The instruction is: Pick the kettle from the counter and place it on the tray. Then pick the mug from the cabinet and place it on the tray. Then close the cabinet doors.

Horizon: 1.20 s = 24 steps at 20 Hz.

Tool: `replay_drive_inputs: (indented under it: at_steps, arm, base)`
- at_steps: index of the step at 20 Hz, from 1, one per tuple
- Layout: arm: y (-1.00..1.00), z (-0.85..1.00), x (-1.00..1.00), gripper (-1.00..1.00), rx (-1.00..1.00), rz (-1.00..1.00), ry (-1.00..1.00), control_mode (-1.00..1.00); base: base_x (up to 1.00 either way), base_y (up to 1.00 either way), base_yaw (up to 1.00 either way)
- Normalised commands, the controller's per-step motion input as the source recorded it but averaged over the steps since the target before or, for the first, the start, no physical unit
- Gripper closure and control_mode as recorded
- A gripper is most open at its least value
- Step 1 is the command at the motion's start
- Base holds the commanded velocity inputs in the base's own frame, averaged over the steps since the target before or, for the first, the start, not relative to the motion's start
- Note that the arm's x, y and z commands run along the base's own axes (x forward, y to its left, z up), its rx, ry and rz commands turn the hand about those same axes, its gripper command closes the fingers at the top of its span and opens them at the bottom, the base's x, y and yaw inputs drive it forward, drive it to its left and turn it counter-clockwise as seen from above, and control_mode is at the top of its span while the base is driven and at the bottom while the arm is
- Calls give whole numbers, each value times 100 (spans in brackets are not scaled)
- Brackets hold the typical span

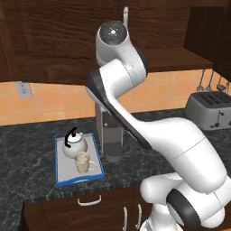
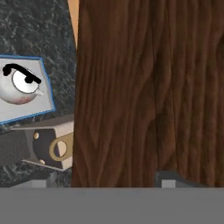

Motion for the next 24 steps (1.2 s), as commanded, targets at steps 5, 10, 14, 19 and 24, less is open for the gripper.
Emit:
replay_drive_inputs:
  at_steps: [5,10,14,19,24]
  arm:
    - [-5,-41,74,-100,0,0,0,-100]
    - [-1,-35,79,-100,0,0,0,-100]
    - [-4,-17,70,-100,0,0,0,-100]
    - [-1,-18,47,-100,0,0,0,-100]
    - [-1,-7,-17,-100,0,2,5,-100]
  base:
    - [0,0,0]
    - [0,0,0]
    - [0,0,0]
    - [0,0,0]
    - [0,0,0]
